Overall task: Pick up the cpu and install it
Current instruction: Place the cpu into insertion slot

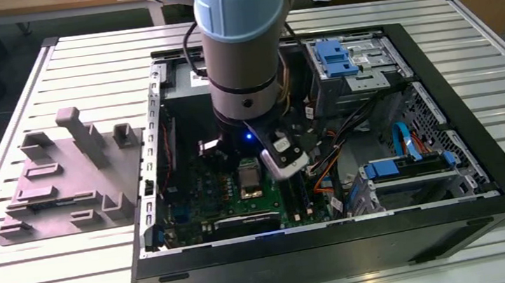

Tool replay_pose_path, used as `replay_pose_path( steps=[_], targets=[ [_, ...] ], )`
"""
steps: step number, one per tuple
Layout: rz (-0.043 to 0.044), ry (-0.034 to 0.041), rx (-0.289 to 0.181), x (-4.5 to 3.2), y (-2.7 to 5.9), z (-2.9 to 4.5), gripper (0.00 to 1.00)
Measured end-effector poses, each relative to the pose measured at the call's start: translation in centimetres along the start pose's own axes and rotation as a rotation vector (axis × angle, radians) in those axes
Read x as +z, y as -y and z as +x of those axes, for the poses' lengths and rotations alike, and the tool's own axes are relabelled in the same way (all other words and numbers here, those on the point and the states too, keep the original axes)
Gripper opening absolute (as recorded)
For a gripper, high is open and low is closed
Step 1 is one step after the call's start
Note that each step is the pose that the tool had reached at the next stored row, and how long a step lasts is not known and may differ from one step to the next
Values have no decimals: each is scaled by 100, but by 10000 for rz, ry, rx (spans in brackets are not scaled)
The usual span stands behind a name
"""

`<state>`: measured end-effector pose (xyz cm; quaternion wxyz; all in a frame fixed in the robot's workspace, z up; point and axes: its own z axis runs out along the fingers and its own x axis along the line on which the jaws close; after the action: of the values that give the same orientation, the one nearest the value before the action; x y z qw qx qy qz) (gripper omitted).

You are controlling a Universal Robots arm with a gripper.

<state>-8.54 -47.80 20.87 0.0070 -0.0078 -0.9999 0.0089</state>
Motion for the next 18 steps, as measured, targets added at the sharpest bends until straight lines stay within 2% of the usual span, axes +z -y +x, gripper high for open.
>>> replay_pose_path(
  steps=[11, 18],
  targets=[
    [0, -12, -20, 140, 27, -3, 47],
    [-2, -11, -22, 161, 27, -3, 47]
  ],
)
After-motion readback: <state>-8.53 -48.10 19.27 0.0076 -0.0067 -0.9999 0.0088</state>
